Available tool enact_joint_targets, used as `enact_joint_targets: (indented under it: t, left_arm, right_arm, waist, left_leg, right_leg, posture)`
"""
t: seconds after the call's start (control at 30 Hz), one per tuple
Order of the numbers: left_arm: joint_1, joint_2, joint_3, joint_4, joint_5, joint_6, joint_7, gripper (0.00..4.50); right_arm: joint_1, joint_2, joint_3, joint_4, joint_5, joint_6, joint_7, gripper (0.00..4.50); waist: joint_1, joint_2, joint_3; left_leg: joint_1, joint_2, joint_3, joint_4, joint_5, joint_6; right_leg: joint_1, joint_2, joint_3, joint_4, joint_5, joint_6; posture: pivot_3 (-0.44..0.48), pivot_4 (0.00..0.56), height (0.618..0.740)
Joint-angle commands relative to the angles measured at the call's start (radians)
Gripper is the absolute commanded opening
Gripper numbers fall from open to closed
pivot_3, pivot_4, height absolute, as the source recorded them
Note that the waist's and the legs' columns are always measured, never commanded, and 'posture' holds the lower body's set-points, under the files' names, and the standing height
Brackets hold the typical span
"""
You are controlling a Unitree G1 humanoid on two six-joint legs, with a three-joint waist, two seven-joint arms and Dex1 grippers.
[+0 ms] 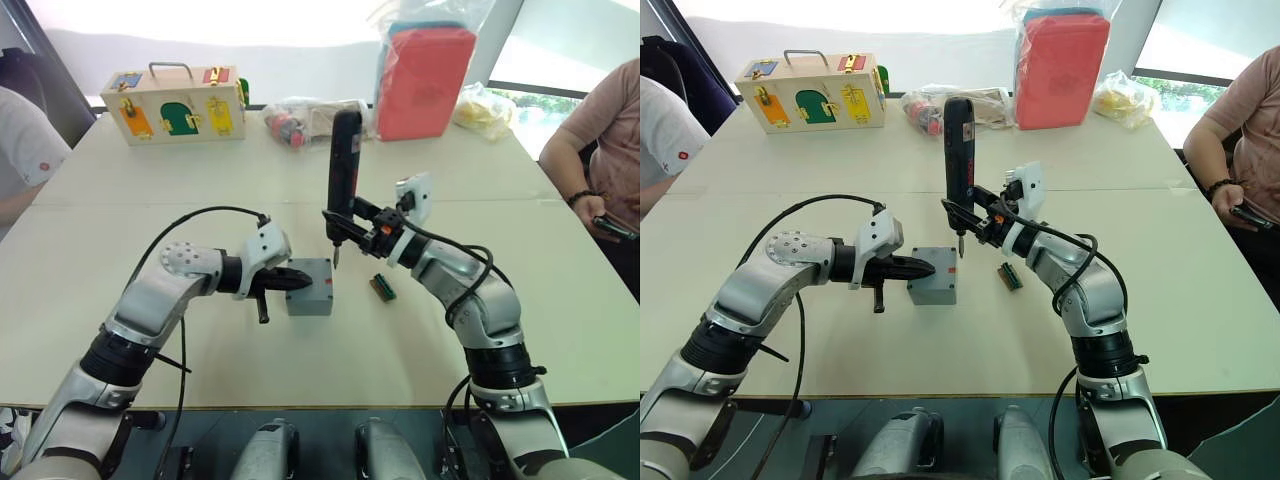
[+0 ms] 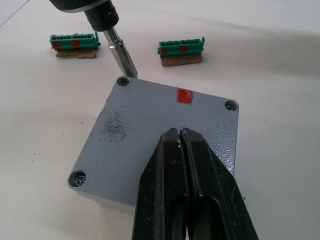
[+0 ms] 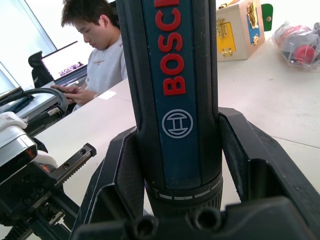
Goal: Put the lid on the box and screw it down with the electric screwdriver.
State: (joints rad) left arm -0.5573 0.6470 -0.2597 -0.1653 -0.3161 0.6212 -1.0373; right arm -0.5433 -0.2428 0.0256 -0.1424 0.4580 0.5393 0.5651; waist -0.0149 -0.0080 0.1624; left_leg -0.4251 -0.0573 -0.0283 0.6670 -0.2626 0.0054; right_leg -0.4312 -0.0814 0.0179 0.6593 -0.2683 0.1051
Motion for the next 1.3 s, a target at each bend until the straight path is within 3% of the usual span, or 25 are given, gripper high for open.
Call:
enact_joint_targets:
  t: [0.03, 0.43, 1.3]
  left_arm:
    - [0.014, 0.013, -0.004, -0.005, 0.014, 0.005, -0.002, 0.0]
    - [0.013, 0.007, -0.004, 0.002, 0.019, -0.002, 0.001, 0.0]
    - [0.012, 0.013, 0.004, 0.004, 0.017, 0.012, 0.013, 0.0]
  right_arm:
    - [-0.044, 0.013, -0.048, -0.074, 0.053, -0.011, -0.012, 1.83]
    - [-0.05, 0.013, -0.071, -0.104, 0.135, 0.032, -0.006, 1.83]
    - [0.003, 0.011, -0.01, 0.038, -0.002, -0.106, 0.029, 1.83]
  waist:
    - [0.0, 0.0, 0.0]
    - [0.001, 0.0, 0.0]
    - [0.001, 0.0, 0.0]
  left_leg:
    - [0.0, 0.0, 0.0, 0.0, 0.0, 0.0]
    - [0.0, 0.0, 0.0, 0.0, 0.0, 0.0]
    - [0.002, 0.0, 0.0, 0.0, 0.0, 0.0]
  right_leg:
    - [0.0, 0.0, 0.0, 0.0, 0.0, 0.0]
    - [0.0, 0.0, 0.0, 0.0, 0.0, 0.0]
    - [0.002, 0.0, 0.0, 0.0, 0.0, 0.0]
  posture:
    - [0.0, 0.15, 0.738]
    - [0.0, 0.15, 0.738]
    - [0.0, 0.15, 0.738]
